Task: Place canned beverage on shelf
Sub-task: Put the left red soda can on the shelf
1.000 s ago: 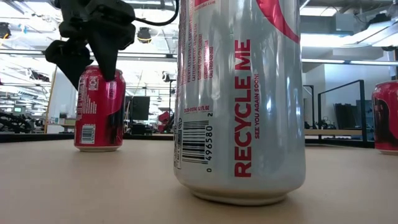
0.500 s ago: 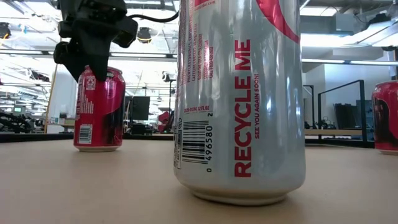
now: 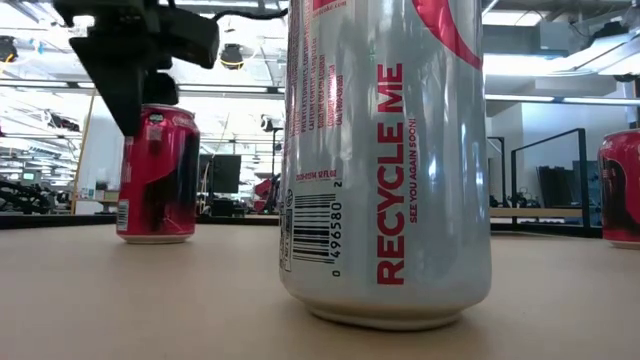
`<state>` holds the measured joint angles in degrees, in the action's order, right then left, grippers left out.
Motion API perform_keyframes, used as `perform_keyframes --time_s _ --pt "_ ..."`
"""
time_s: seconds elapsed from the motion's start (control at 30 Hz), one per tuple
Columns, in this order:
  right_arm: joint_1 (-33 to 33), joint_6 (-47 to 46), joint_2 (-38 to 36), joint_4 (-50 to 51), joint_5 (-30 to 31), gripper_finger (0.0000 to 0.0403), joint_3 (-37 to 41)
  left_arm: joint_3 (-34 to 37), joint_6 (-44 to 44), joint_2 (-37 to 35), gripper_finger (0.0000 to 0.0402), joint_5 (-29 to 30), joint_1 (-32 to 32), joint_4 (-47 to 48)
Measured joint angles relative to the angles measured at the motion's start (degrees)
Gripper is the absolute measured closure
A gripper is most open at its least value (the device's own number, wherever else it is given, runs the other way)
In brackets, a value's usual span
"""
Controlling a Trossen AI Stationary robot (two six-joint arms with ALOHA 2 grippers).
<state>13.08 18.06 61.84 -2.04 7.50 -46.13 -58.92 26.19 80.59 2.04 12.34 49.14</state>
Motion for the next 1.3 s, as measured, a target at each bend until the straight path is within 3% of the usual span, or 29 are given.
perform_keyframes --time_s 0.27,0.67,0.97,1.1,1.3 --pt "0.0 0.0 0.0 -0.1 0.0 0.0339 0.0 0.0 -16.0 0.0 0.0144 -0.5 0.0 -0.5" --pt "0.0 0.0 0.0 -0.1 0.0 0.0339 0.0 -0.9 -15.0 0.0 0.0079 -0.7 0.0 0.6" --pt "0.0 0.2 0.0 -0.1 0.0 0.0339 0.0 -8.3 -6.2 0.0 0.0070 -1.6 0.0 11.6" --pt "0.0 0.3 0.0 -0.1 0.0 0.0339 0.0 -10.7 5.4 0.0 0.0070 -1.7 -0.2 12.6" --pt "0.0 0.4 0.0 -0.1 0.0 0.0339 0.0 -11.1 21.2 0.0 0.0070 -3.5 -1.2 6.8"
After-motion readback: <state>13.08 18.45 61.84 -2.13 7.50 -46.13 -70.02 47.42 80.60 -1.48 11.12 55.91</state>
